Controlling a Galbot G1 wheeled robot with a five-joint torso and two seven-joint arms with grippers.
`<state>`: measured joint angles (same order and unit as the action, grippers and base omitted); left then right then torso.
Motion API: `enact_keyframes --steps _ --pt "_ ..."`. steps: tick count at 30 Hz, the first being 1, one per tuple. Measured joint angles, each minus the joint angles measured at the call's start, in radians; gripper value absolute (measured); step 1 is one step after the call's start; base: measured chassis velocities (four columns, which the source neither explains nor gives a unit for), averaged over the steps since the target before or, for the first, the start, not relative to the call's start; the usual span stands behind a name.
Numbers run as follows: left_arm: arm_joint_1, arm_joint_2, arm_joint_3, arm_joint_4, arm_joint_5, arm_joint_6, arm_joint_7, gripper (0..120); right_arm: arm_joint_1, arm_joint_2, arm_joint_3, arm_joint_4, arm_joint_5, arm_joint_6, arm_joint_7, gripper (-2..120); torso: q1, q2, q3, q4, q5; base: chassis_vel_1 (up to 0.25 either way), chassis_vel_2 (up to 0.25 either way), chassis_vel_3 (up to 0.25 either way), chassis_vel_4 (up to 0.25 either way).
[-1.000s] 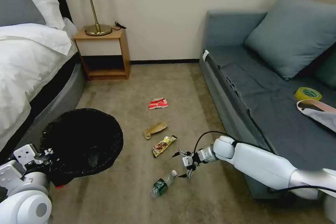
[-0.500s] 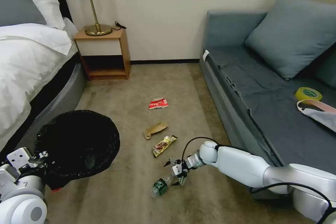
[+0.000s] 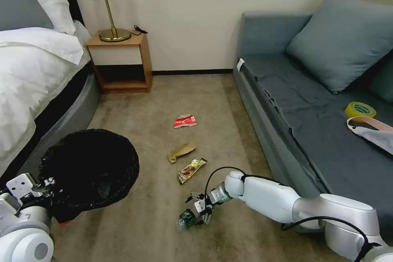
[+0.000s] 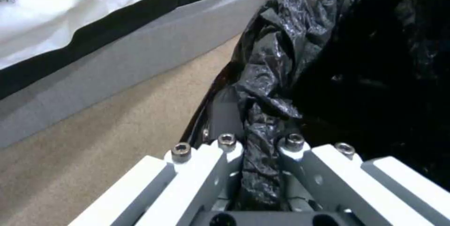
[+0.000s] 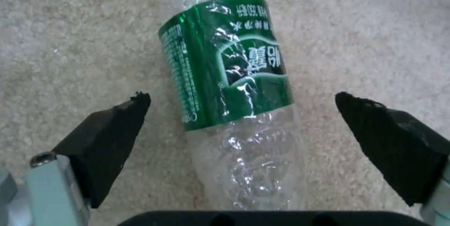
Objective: Pick up the trash bin, then pick up the garbage on the floor and place it into the trash bin.
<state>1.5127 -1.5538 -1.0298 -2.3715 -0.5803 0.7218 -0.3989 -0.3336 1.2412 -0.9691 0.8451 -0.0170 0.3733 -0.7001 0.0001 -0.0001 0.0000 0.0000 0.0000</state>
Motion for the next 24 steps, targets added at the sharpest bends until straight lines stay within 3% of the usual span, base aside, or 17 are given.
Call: enact_keyframes --steps 11,13,17,20,22,24 --pt "0.013 -0.005 -0.006 -0.01 0.001 -0.004 0.001 3 -0.007 0.043 0.019 -0.089 -0.025 0.023 0.003 98 0.0 0.0 0.0 0.0 0.0 0.0 0.0 0.0 0.0" --pt "0.013 -0.005 -0.006 -0.011 0.002 -0.004 0.001 3 -0.008 0.045 0.022 -0.093 -0.025 0.024 0.003 93 0.0 0.0 0.0 0.0 0.0 0.0 0.0 0.0 0.0" --pt "0.013 -0.005 -0.006 -0.011 0.003 -0.004 0.001 3 -0.011 0.048 0.028 -0.101 -0.025 0.029 0.003 74 0.0 0.0 0.0 0.0 0.0 0.0 0.0 0.0 0.0" --pt "0.013 -0.005 -0.007 -0.011 0.003 -0.004 0.001 3 -0.013 0.048 0.029 -0.103 -0.026 0.029 0.003 69 0.0 0.0 0.0 0.0 0.0 0.0 0.0 0.0 0.0" --pt "0.013 -0.005 -0.008 -0.009 0.003 -0.005 0.001 3 -0.017 0.047 0.033 -0.104 -0.026 0.03 0.003 57 0.0 0.0 0.0 0.0 0.0 0.0 0.0 0.0 0.0" --pt "0.013 -0.005 -0.008 -0.008 0.003 -0.005 0.001 3 -0.018 0.047 0.034 -0.104 -0.026 0.03 0.003 56 0.0 0.0 0.0 0.0 0.0001 0.0 0.0 0.0 0.0"
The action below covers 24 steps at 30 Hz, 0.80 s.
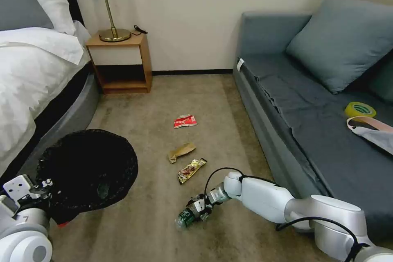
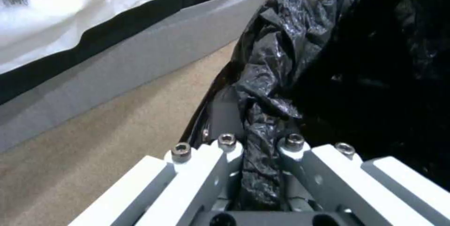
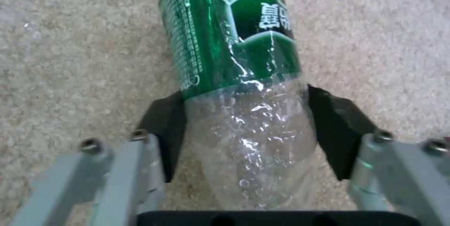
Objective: Pick up the trash bin, then pick up the garbage on the floor and place it into the trash bin.
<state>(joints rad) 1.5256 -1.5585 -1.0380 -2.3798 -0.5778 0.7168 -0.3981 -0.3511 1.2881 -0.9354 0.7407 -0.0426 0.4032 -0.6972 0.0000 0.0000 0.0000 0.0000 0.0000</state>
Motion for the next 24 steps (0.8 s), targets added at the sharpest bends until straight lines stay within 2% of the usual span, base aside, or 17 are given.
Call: enact_keyframes --steps 3,12,17,20,22,24 --pt "0.001 0.0 0.002 0.003 0.0 -0.002 0.0 3 -0.001 -0.005 0.006 0.003 0.002 0.001 0.0 40 0.0 0.0 0.0 0.0001 0.0 0.0 0.0 0.0 0.0" --pt "0.0 0.002 0.008 0.01 0.004 -0.002 0.0 3 0.001 -0.034 0.004 0.06 0.055 -0.006 0.001 22 0.0 0.0 0.0 0.0 0.0 0.0 0.0 0.0 0.0" --pt "0.003 0.005 0.013 0.01 0.005 -0.002 0.0 3 0.017 -0.077 0.002 0.13 0.093 -0.024 0.009 22 0.0 0.0 0.0 0.0002 0.0001 0.0 0.0 0.0 0.0" --pt "0.005 0.006 0.019 0.013 0.006 -0.002 0.0 3 0.037 -0.153 0.002 0.207 0.135 -0.044 0.025 22 0.0 0.0 0.0 0.0 0.0 0.0 0.0 0.0 0.0" --pt "0.005 0.006 0.019 0.013 0.006 -0.002 0.0 3 0.038 -0.158 0.003 0.211 0.137 -0.044 0.025 22 0.0 0.0 0.0 -0.0001 -0.0001 0.0 0.0 0.0 0.0" --pt "0.007 0.006 0.034 0.014 0.007 -0.002 -0.002 3 0.051 -0.219 0.032 0.262 0.167 -0.047 0.031 22 0.0 0.0 0.0 0.0 0.0003 0.0 0.0 0.0 0.0"
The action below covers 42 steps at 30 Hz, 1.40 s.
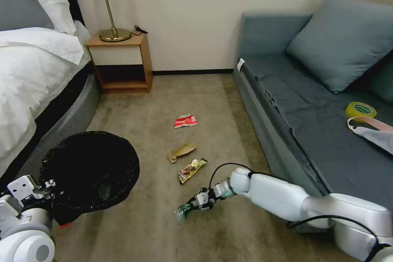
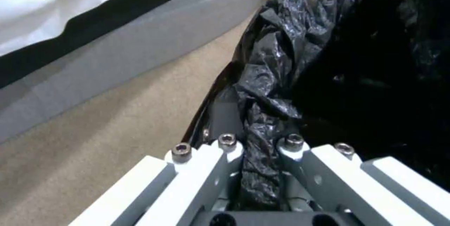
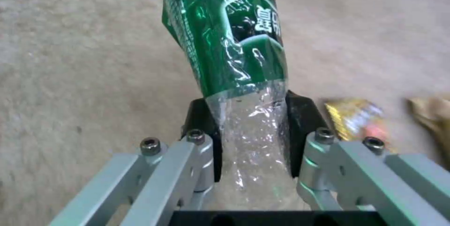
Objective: Pick up the trash bin, then pick up the garbage on the floor and place it into the trash bin.
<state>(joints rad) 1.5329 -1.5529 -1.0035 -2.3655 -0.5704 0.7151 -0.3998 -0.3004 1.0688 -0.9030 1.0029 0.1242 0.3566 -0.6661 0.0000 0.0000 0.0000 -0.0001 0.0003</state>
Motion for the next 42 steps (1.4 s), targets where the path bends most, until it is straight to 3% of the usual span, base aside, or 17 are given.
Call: enact_keyframes --steps 5,10,17,23,31,36,42 --pt "0.008 -0.001 0.025 0.001 0.016 0.001 -0.004 3 0.02 -0.079 0.044 0.087 0.045 -0.006 0.029 22 0.0 0.0 0.0 -0.0001 -0.0001 0.0 0.0 0.0 0.0" --pt "0.027 0.0 0.063 0.005 0.044 0.001 -0.004 3 0.017 -0.172 0.148 0.305 0.183 -0.069 0.098 22 0.0 0.0 0.0 0.0003 -0.0003 0.0 0.0 0.0 0.0" --pt "0.032 -0.002 0.096 0.014 0.072 -0.002 -0.005 3 -0.026 -0.215 0.259 0.554 0.357 -0.162 0.232 22 0.0 0.0 0.0 -0.0002 -0.0004 0.0 0.0 0.0 0.0" --pt "0.037 -0.005 0.11 0.02 0.083 -0.006 -0.005 3 -0.006 -0.205 0.251 0.728 0.449 -0.232 0.384 22 0.0 0.0 0.0 0.0 -0.0005 0.0 0.0 0.0 0.0" --pt "0.04 -0.007 0.111 0.016 0.085 -0.009 -0.005 3 0.035 -0.152 0.173 0.825 0.537 -0.312 0.52 22 0.0 0.0 0.0 0.0001 -0.0005 0.0 0.0 0.0 0.0" --pt "0.041 -0.011 0.113 0.012 0.088 -0.009 -0.005 3 0.075 -0.062 0.061 0.824 0.605 -0.359 0.647 22 0.0 0.0 0.0 0.0002 -0.0006 0.0 0.0 0.0 0.0" --pt "0.04 -0.015 0.117 0.01 0.092 -0.009 -0.005 3 0.091 0.0 0.002 0.788 0.609 -0.36 0.672 22 0.0 0.0 0.0 0.0001 -0.0004 0.0 0.0 0.0 0.0"
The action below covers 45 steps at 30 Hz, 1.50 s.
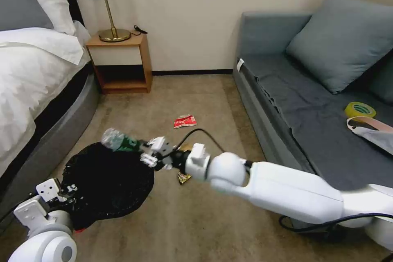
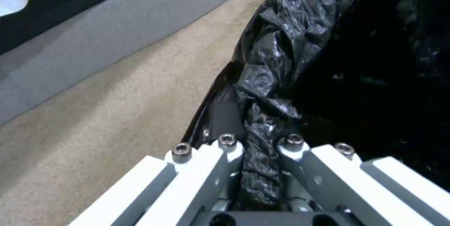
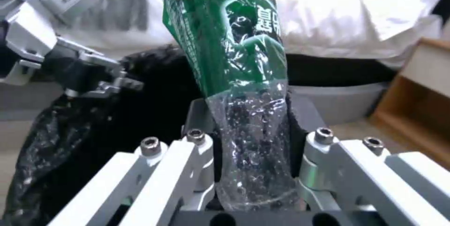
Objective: Pick up the trash bin, then pick up the garbage on the floor and place it into the trash bin.
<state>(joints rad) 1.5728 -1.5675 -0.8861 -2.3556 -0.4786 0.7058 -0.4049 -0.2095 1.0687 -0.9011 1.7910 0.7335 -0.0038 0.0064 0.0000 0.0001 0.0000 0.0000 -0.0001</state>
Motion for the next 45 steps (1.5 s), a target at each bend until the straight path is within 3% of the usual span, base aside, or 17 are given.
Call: enact_keyframes --steps 6,11,19,24,28,33,36,40,45 --pt "-0.001 -0.004 0.003 -0.001 0.004 0.0 0.0 3 0.014 0.139 -0.073 -0.095 -0.001 0.005 0.031 22 0.0 0.0 0.0 0.0002 -0.0001 0.0 0.0 0.0 0.0" --pt "-0.002 -0.003 -0.008 -0.001 0.002 -0.001 0.0 3 0.003 0.21 -0.094 -0.184 -0.025 0.021 0.046 22 0.0 0.0 0.0 0.0001 -0.0001 0.0 0.0 0.0 0.0" --pt "-0.003 -0.003 -0.014 -0.008 -0.003 -0.001 0.001 3 0.009 0.225 -0.132 -0.24 -0.049 0.03 0.062 22 0.0 0.0 0.0 -0.0001 0.0 0.0 0.0 0.0 0.0" --pt "-0.001 -0.003 -0.016 -0.008 -0.004 -0.003 0.002 3 0.009 0.228 -0.137 -0.243 -0.053 0.027 0.075 35 0.0 0.0 0.0 0.0 0.0001 0.0 0.0 0.0 0.0" --pt "0.0 -0.002 -0.017 -0.009 -0.007 -0.003 0.002 3 0.013 0.223 -0.137 -0.234 -0.053 0.023 0.081 56 0.0 0.0 0.0 -0.0001 0.0001 0.0 0.0 0.0 0.0" --pt "0.001 -0.002 -0.017 -0.009 -0.007 -0.003 0.003 3 0.013 0.217 -0.135 -0.225 -0.053 0.023 0.082 67 0.0 0.0 0.0 0.0 0.0001 0.0 0.0 0.0 0.0" --pt "0.001 -0.004 -0.016 -0.01 -0.007 -0.004 0.003 3 0.012 0.207 -0.13 -0.218 -0.054 0.023 0.082 85 0.0 0.0 0.0 -0.0001 0.0001 0.0 0.0 0.0 0.0" --pt "0.004 -0.005 -0.015 -0.012 -0.006 -0.004 0.004 3 0.012 0.203 -0.119 -0.211 -0.055 0.024 0.083 96 0.0 0.0 0.0 -0.0001 0.0001 0.0 0.0 0.0 0.0" --pt "0.005 -0.006 -0.017 -0.015 -0.006 -0.005 0.004 3 0.023 0.188 -0.077 -0.178 -0.054 0.024 0.096 100 0.0 0.0 0.0 0.0 0.0002 0.0 0.0 0.0 0.0"
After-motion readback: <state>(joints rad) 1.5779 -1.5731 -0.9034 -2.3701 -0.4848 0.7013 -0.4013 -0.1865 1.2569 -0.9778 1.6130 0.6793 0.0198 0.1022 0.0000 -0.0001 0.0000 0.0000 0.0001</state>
